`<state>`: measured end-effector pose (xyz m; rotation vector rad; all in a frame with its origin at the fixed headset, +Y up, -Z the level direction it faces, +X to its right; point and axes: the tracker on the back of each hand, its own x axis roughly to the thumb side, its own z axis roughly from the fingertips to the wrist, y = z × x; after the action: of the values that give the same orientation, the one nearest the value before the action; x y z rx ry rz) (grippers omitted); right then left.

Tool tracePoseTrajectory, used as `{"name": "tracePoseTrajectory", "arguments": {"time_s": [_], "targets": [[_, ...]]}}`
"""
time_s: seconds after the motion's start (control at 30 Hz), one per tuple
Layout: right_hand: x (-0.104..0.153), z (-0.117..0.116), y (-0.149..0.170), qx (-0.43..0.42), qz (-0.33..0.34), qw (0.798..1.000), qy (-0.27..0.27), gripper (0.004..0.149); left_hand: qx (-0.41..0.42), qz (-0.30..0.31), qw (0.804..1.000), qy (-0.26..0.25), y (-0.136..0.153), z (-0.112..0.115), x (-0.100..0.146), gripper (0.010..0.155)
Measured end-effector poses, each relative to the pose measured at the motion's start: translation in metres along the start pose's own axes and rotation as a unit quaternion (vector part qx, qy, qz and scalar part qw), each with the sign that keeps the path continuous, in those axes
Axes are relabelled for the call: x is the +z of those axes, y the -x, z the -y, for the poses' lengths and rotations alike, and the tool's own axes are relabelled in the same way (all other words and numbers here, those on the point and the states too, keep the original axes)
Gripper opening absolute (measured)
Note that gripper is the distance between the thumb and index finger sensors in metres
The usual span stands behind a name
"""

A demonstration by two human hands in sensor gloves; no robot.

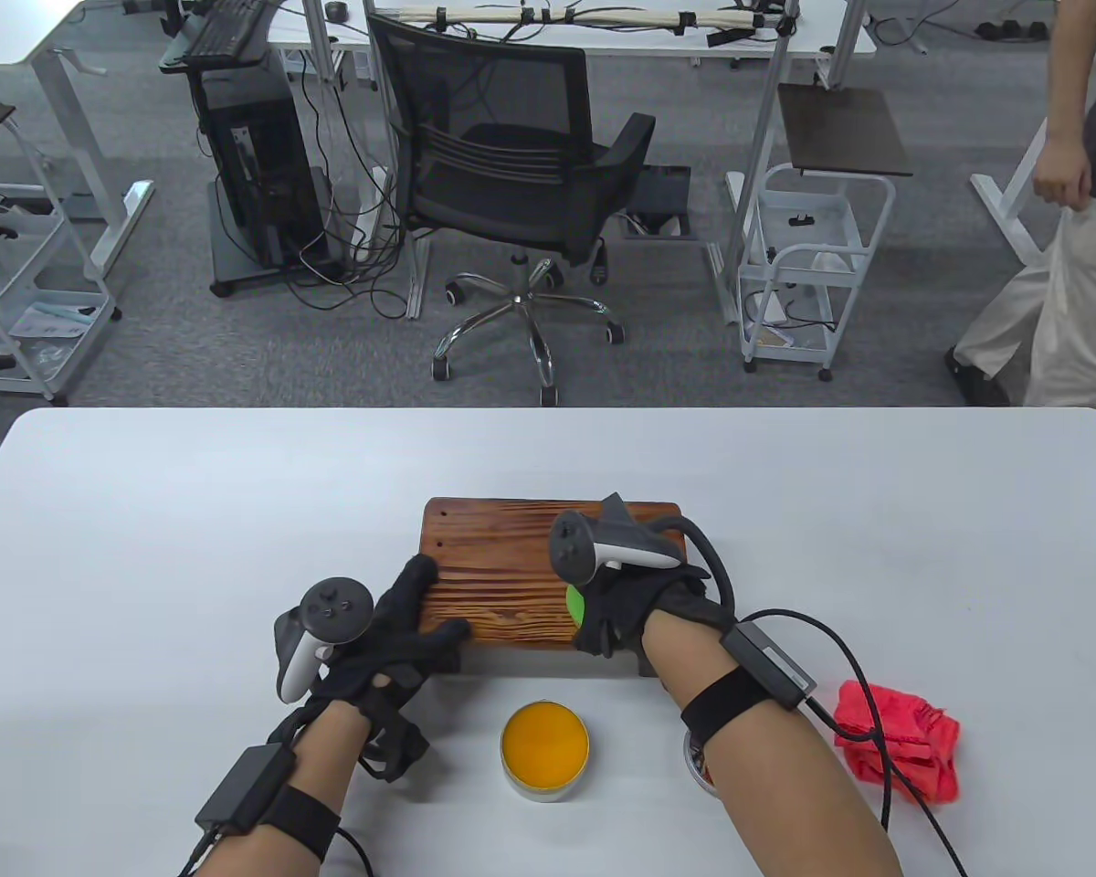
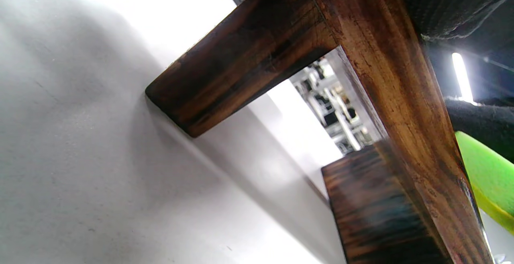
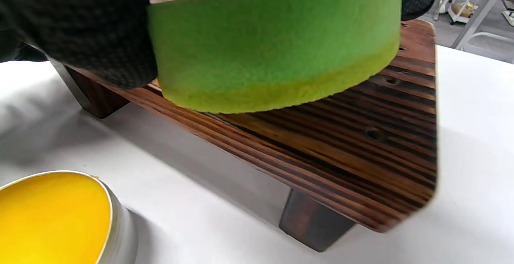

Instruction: Dip and apply wood wax on stool

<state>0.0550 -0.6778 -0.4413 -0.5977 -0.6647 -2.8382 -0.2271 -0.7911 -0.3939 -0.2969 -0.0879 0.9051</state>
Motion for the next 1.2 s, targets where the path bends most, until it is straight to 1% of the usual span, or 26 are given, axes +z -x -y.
{"name": "tracePoseTrajectory", "arguments": {"time_s": [0.07, 0.13, 0.23, 0.27, 0.33, 0.4, 0.47, 0.53, 0.6, 0.7, 0.83, 0.93, 1.0, 1.07, 1.13, 1.2], "targets": [[-0.004, 0.002, 0.005, 0.004, -0.024, 1.000, 0.002, 0.099, 0.000, 0.000, 1.000, 0.000, 0.000, 0.000, 0.000, 0.104], [-0.009, 0.002, 0.002, -0.011, -0.028, 1.000, 0.004, 0.099, 0.002, 0.000, 1.000, -0.001, 0.000, 0.000, 0.000, 0.103], [-0.010, 0.001, -0.012, -0.002, -0.004, 1.000, 0.018, 0.099, -0.001, -0.001, 1.000, -0.003, 0.000, 0.000, 0.000, 0.103], [-0.008, 0.001, -0.017, 0.014, 0.009, 1.000, 0.024, 0.099, -0.001, -0.001, 1.000, -0.003, 0.000, 0.000, 0.000, 0.103], [-0.006, 0.001, -0.019, 0.029, 0.027, 0.999, 0.024, 0.099, -0.001, -0.001, 1.000, -0.002, 0.000, 0.000, 0.000, 0.103], [-0.007, 0.003, -0.013, 0.014, 0.014, 1.000, 0.012, 0.099, -0.001, -0.001, 1.000, -0.003, 0.000, 0.000, 0.000, 0.103], [-0.012, 0.006, -0.011, 0.010, -0.006, 1.000, 0.012, 0.099, 0.000, -0.001, 1.000, -0.003, 0.001, 0.000, 0.000, 0.103], [-0.017, 0.007, -0.015, 0.005, -0.011, 1.000, 0.015, 0.099, -0.001, -0.001, 1.000, -0.003, 0.001, 0.000, 0.000, 0.104], [-0.018, 0.007, -0.025, 0.005, 0.004, 1.000, 0.023, 0.099, -0.001, -0.001, 1.000, -0.003, 0.001, 0.000, 0.000, 0.103], [-0.013, 0.005, -0.035, 0.010, 0.039, 0.999, 0.018, 0.099, -0.001, -0.001, 1.000, -0.002, 0.001, 0.000, 0.000, 0.103], [-0.013, 0.008, -0.030, 0.012, 0.018, 1.000, 0.011, 0.098, -0.001, -0.001, 1.000, -0.003, 0.001, 0.001, 0.000, 0.103], [-0.020, 0.009, -0.035, 0.022, 0.006, 0.999, 0.027, 0.099, -0.001, -0.002, 1.000, -0.003, 0.001, 0.001, 0.000, 0.103], [-0.021, 0.009, -0.045, 0.031, 0.017, 0.999, 0.038, 0.099, -0.004, -0.002, 1.000, -0.004, 0.001, 0.001, 0.000, 0.103], [-0.018, 0.007, -0.050, 0.029, 0.040, 0.998, 0.037, 0.099, -0.004, -0.002, 1.000, -0.005, 0.001, 0.001, 0.000, 0.103], [-0.014, 0.006, -0.050, 0.028, 0.054, 0.998, 0.027, 0.099, -0.004, -0.002, 1.000, -0.004, 0.001, 0.001, 0.000, 0.103], [-0.012, 0.007, -0.047, 0.031, 0.048, 0.998, 0.022, 0.099, -0.005, -0.002, 1.000, -0.004, 0.001, 0.001, 0.000, 0.103]]}}
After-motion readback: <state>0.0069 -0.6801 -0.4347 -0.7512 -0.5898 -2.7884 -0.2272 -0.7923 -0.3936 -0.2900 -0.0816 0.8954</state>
